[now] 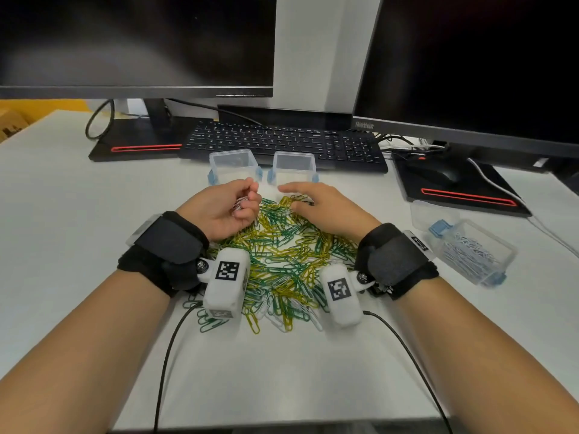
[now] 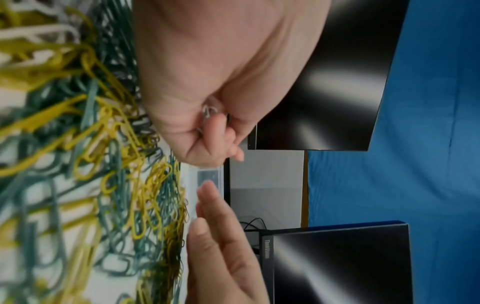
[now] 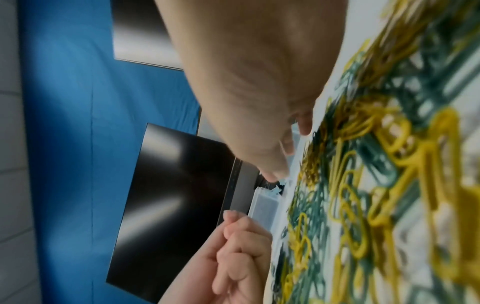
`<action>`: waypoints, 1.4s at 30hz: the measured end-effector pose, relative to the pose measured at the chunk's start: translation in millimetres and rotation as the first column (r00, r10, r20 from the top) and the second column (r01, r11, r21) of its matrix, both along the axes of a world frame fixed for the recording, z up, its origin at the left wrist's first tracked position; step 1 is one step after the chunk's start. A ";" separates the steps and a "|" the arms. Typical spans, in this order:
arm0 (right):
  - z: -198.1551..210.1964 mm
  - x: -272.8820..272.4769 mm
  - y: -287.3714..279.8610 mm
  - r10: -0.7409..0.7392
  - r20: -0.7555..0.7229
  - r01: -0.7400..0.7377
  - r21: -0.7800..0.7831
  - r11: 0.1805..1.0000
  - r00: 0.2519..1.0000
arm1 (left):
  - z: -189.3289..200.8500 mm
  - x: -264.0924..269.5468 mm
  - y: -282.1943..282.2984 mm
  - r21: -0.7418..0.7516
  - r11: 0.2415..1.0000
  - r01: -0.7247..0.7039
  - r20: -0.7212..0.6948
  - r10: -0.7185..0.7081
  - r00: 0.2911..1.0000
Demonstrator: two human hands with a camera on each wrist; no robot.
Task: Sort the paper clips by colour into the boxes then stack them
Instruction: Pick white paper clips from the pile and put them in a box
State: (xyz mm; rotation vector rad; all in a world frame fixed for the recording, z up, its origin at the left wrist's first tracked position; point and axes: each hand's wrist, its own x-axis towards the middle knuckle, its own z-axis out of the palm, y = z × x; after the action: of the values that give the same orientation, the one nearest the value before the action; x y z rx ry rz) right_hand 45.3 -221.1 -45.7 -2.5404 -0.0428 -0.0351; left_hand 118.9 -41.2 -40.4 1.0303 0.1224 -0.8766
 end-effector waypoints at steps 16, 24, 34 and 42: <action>6.8 -11.9 -17.6 -0.077 0.021 0.065 0.353 0.934 0.997 | 0.8 -10.7 -5.1 0.142 0.984 0.106 0.177 -0.130 0.976; 0.4 -11.8 -2.5 0.032 -0.010 -0.032 -0.012 0.999 0.999 | 2.7 -16.9 -6.5 0.103 0.989 0.103 0.184 -0.121 0.976; 22.4 -19.8 -2.0 -0.010 0.165 -0.050 0.354 0.934 0.986 | 4.8 -25.0 -11.4 0.035 0.982 0.185 0.188 -0.188 0.964; 42.2 -43.5 -63.3 -0.332 -0.281 0.277 -0.216 0.936 0.900 | -0.3 -17.2 -9.6 0.108 0.981 0.160 0.141 -0.175 0.974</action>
State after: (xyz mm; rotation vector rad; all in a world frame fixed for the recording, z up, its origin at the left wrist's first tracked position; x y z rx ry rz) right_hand 1.8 -284.4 -3.5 -2.6677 0.5016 0.2612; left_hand 101.7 -50.8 -40.8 1.2057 -0.0509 -0.9494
